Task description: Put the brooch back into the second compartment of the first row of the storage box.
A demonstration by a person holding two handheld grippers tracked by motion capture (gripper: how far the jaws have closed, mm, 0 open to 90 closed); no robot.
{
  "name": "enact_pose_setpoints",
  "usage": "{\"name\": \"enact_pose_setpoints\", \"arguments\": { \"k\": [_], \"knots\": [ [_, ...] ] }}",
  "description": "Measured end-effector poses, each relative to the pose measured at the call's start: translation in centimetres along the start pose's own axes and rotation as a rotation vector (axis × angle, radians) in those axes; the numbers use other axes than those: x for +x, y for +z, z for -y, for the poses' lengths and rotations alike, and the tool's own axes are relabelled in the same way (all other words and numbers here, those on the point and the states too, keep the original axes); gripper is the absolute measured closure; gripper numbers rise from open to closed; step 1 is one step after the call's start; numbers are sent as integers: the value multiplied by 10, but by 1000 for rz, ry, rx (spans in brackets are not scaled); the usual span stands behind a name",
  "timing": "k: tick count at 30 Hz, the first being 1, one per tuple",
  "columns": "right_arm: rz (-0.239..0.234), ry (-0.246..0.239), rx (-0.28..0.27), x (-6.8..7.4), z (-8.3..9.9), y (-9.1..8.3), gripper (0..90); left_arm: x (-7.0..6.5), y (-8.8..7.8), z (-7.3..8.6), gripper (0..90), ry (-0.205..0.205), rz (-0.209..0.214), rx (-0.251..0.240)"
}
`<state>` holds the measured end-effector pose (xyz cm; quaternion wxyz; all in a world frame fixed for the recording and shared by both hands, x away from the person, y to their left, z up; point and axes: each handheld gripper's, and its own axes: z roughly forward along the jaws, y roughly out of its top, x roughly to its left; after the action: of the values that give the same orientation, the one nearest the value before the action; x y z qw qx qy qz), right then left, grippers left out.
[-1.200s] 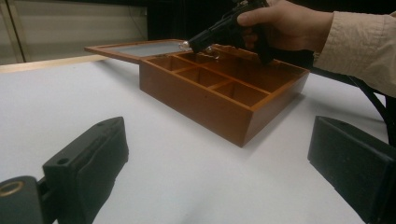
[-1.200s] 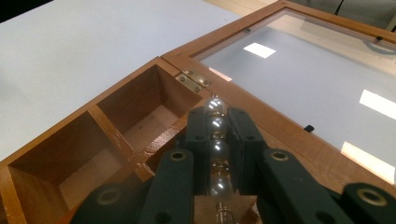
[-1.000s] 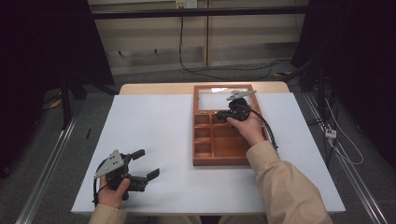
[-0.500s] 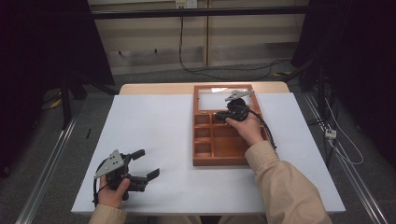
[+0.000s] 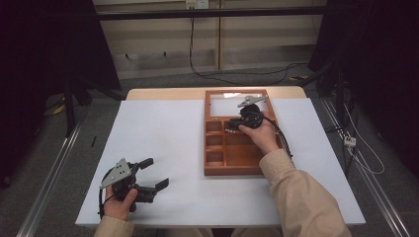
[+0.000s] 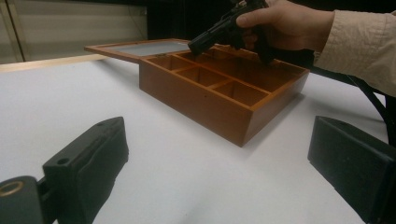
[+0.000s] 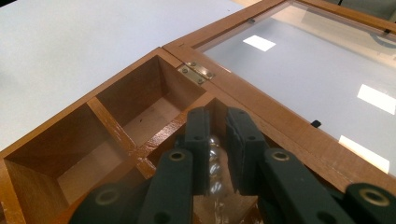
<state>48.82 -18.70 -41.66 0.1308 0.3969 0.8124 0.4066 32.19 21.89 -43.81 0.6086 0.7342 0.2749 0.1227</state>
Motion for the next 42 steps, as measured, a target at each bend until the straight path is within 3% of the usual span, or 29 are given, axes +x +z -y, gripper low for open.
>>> {"name": "enact_pose_setpoints", "arguments": {
  "k": [13, 16, 26, 30, 42],
  "knots": [
    [-5, 7, -14, 1, 0, -3, 762, 0, 0, 0, 47, -5, 0, -3],
    [1, 12, -19, 1, -1, -6, 703, 1, 0, 0, 46, -2, -1, -1],
    [24, 48, -25, 2, -3, -14, 352, 1, -2, 0, 47, -4, -5, -2],
    [22, 54, -30, 5, -3, -16, 269, 0, -1, 0, 46, -7, -3, -2],
    [-7, 65, -52, 16, 2, -27, 208, 1, 1, 0, 47, -8, -1, -3]
  ]
}}
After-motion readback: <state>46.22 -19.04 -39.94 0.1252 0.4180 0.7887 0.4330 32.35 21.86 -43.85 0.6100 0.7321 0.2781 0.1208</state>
